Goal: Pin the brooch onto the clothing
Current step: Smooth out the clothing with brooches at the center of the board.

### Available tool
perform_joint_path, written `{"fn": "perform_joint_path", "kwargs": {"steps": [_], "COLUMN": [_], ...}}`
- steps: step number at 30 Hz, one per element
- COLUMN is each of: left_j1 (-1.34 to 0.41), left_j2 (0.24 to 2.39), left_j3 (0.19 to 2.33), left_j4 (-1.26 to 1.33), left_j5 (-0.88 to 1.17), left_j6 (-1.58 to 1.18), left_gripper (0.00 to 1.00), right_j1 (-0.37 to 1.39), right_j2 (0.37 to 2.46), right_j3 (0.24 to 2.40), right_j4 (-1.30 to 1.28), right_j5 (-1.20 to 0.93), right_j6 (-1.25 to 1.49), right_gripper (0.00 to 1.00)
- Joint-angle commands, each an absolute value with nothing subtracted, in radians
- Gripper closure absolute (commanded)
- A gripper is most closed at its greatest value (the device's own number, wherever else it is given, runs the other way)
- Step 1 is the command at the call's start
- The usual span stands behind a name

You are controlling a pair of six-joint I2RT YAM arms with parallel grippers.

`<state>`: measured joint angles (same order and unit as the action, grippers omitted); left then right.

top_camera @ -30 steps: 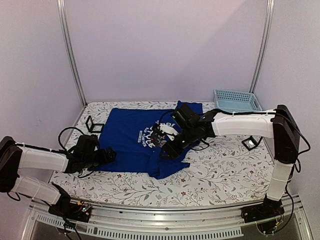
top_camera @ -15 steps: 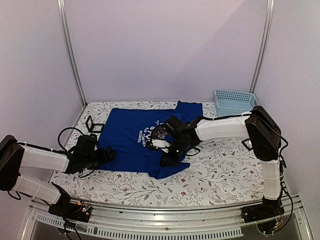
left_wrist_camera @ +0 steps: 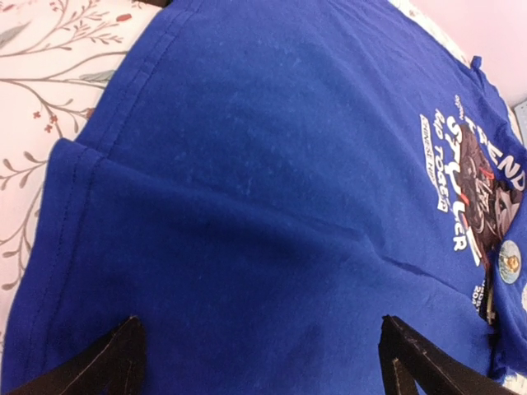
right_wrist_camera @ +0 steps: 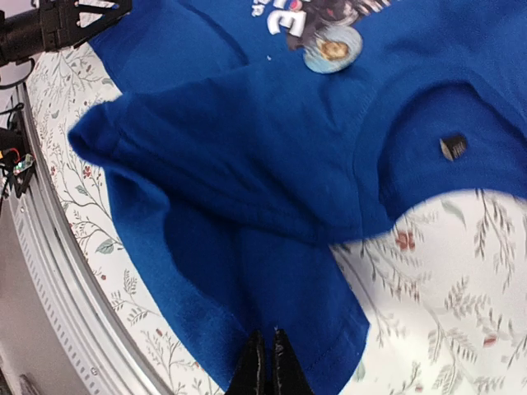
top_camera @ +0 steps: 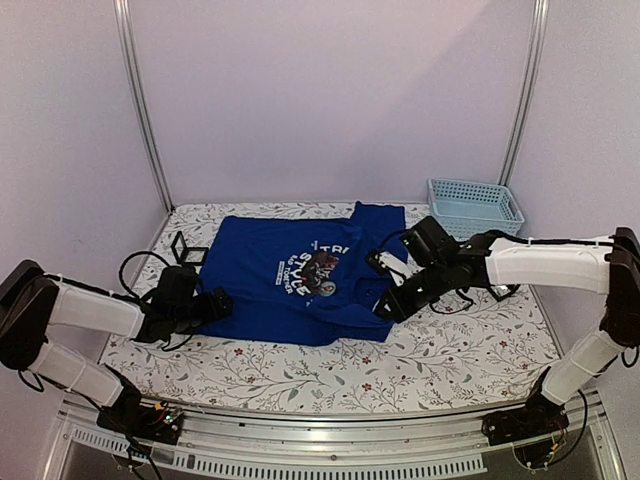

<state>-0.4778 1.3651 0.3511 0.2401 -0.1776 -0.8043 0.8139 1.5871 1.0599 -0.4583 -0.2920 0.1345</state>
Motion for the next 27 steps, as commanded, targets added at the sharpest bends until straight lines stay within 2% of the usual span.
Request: {"fn": "perform_joint_path", "kwargs": {"steps": [1, 8, 15, 16, 17, 18, 20, 23, 27], "left_j1": [-0.485, -0.5, -0.499, -0.499, -0.5, -0.5, -0.502, -0.506, -0.513], "left_j2": [1.429, 1.416, 1.417, 1.417, 1.419, 1.42, 1.419, 1.416, 1.4], "left_j3": [0.286, 0.264, 0.266, 0.269, 0.272, 0.274, 0.275, 0.275, 0.273], "left_j4": [0.101, 0.114, 0.115, 0.115, 0.114, 0.112, 0.109, 0.106, 0.097], "left_j5": [-0.154, -0.162, -0.168, -0.169, -0.169, -0.17, -0.17, -0.169, -0.178], "left_j6": [-0.875, -0.887, -0.886, -0.883, -0.882, -0.879, -0.878, -0.877, -0.881], "left_gripper": [0.01, 0.01, 0.01, 0.01, 0.01, 0.01, 0.01, 0.01, 0.01], "right_j1": [0.815, 0.813, 0.877, 0.884, 0.883, 0.871, 0.797, 0.65, 0.601], "right_j2": [1.4, 1.169, 0.879, 0.868, 0.866, 0.874, 0.906, 1.005, 1.263], "right_j3": [0.851, 0.524, 0.35, 0.339, 0.341, 0.362, 0.463, 0.633, 0.835], "right_j4": [-0.453, -0.383, -0.432, -0.425, -0.427, -0.452, -0.561, -0.688, -0.65], "right_j5": [-0.247, -0.369, -0.451, -0.461, -0.47, -0.458, -0.418, -0.32, -0.159], "right_j6": [0.553, 0.947, 1.238, 1.256, 1.266, 1.244, 1.14, 0.879, 0.617], "right_gripper": [0.99, 1.0, 1.0, 0.93, 0.81, 0.72, 0.63, 0.59, 0.61]}}
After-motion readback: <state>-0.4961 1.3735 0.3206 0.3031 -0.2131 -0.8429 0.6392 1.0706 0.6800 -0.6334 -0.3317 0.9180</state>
